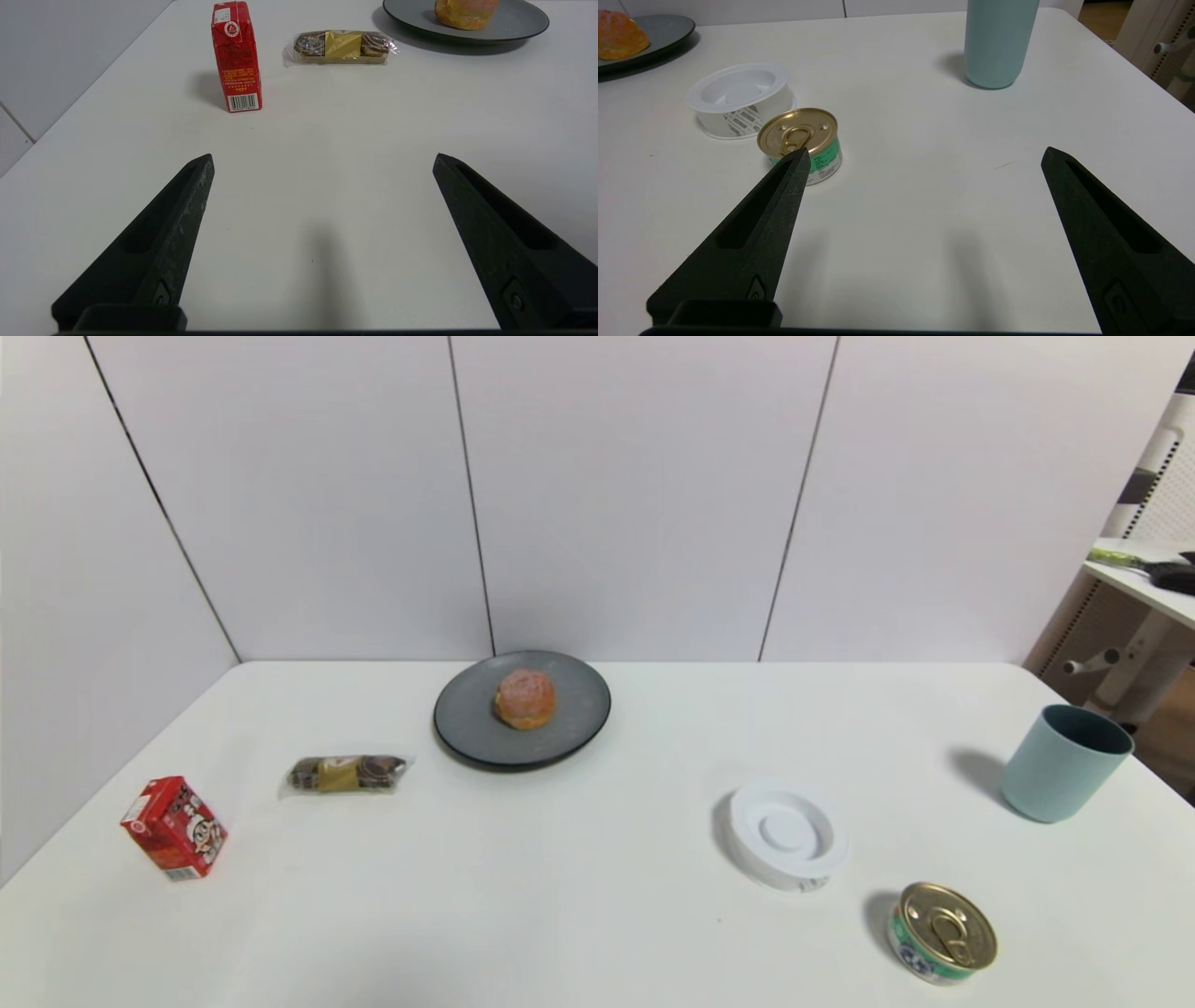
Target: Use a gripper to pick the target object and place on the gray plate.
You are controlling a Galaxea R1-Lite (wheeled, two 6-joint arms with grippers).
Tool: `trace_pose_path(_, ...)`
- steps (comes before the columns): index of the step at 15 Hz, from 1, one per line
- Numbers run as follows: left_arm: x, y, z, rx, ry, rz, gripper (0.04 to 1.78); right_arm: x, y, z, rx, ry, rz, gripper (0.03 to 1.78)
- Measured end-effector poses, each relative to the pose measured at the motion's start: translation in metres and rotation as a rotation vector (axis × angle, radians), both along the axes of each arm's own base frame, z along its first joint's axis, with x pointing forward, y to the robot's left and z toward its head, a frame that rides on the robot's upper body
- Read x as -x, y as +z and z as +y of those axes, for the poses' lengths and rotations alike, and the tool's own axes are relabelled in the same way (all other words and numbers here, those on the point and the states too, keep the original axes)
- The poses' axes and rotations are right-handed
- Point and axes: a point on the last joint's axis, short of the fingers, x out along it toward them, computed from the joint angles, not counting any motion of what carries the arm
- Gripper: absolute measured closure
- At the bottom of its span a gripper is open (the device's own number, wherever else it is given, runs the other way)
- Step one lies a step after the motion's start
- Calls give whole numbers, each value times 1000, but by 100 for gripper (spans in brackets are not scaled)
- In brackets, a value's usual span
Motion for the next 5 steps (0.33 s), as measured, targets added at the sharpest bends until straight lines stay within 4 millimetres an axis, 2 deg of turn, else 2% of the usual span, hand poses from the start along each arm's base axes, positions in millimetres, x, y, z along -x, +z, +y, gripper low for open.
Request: trace_pose_path(5,0,0,0,0,0,0,13,0,0,0,-4,1,0,10)
